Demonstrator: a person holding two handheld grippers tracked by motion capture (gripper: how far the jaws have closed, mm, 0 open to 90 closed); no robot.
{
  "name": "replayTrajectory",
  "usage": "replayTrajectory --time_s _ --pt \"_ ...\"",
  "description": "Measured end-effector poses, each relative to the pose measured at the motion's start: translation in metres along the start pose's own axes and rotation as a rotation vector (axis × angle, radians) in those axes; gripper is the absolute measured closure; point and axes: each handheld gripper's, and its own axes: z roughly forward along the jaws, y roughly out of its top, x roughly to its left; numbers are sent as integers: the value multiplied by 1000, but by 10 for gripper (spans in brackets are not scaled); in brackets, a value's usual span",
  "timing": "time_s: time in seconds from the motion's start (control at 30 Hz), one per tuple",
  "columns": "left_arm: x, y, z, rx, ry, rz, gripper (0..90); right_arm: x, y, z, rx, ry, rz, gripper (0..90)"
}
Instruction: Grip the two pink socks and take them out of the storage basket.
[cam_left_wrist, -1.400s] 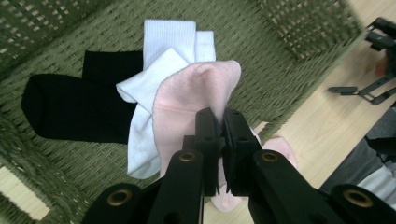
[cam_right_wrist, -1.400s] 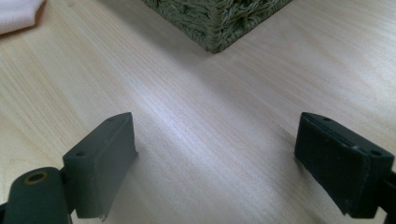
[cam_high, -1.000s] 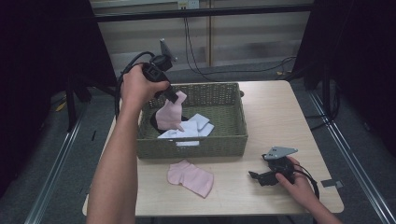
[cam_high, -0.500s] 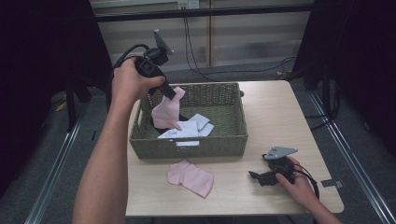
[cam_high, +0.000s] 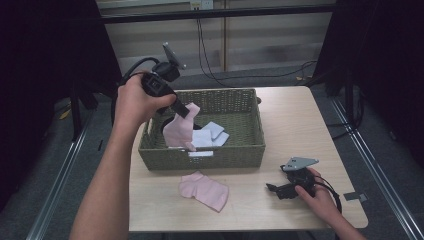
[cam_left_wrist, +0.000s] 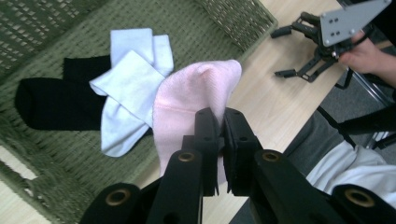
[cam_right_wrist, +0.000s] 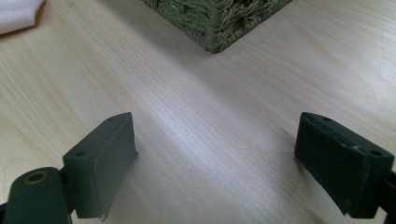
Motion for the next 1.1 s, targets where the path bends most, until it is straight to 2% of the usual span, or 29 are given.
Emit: replayTrajectory --time_s 0.1,0.27,0.4,0.47,0.57,0.67,0.83,1.1 --pt "-2 -4 4 -2 -2 8 850 0 0 0 0 0 1 121" --pt "-3 -17 17 -6 -33 20 833 0 0 0 -2 -1 2 121" --pt "0 -23 27 9 -53 13 668 0 0 0 -1 0 3 121" --pt "0 -25 30 3 -46 11 594 0 0 0 -1 0 3 121" --pt "2 -32 35 0 -24 13 544 0 0 0 -2 -1 1 121" --pt "4 -43 41 -18 16 18 470 0 0 0 -1 0 3 121" --pt "10 -57 47 -31 43 16 442 0 0 0 -1 0 1 121" --pt "16 -76 59 -47 61 2 401 0 0 0 0 0 4 121"
